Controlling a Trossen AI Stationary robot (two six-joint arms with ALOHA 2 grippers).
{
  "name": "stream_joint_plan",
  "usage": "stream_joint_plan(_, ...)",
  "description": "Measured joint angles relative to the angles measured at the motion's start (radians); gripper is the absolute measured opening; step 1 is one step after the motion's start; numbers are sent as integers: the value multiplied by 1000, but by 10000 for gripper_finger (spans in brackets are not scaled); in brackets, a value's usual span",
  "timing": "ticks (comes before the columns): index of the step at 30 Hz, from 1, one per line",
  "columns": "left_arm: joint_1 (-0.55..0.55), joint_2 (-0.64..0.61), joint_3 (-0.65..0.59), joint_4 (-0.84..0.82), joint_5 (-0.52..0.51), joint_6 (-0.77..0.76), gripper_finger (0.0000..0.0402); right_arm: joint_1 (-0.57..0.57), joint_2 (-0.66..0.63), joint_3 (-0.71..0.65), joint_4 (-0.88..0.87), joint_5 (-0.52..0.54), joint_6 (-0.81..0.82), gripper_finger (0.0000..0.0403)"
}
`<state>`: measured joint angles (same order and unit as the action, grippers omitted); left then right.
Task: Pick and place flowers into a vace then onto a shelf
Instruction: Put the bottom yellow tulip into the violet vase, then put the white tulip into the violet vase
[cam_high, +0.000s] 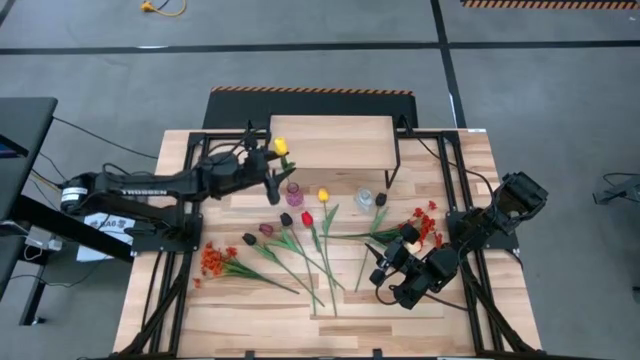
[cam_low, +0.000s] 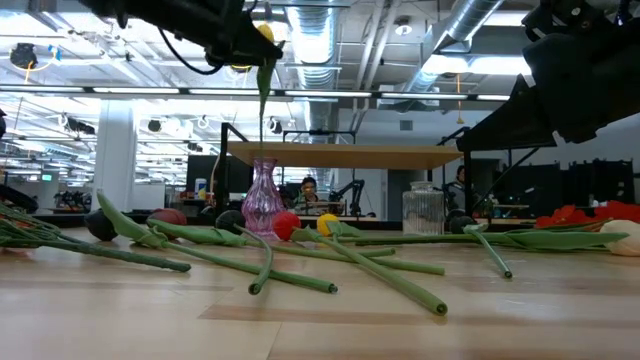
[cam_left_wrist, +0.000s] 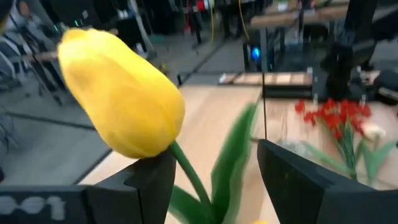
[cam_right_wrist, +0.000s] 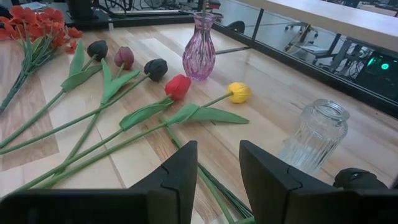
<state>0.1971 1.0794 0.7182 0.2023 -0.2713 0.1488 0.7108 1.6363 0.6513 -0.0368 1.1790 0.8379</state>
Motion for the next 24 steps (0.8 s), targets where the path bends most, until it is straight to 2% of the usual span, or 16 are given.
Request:
stream_joint_plan(6,42,1,110,-273,5,-20,216,0,0,0,0,0,0,113)
stream_joint_plan(12,71,2,188,-459,-3,-22,216,0,0,0,7,0,0,113)
stream_joint_plan(24,80,2,271,-699,-97,-38,216,0,0,0,8,-1,0,113)
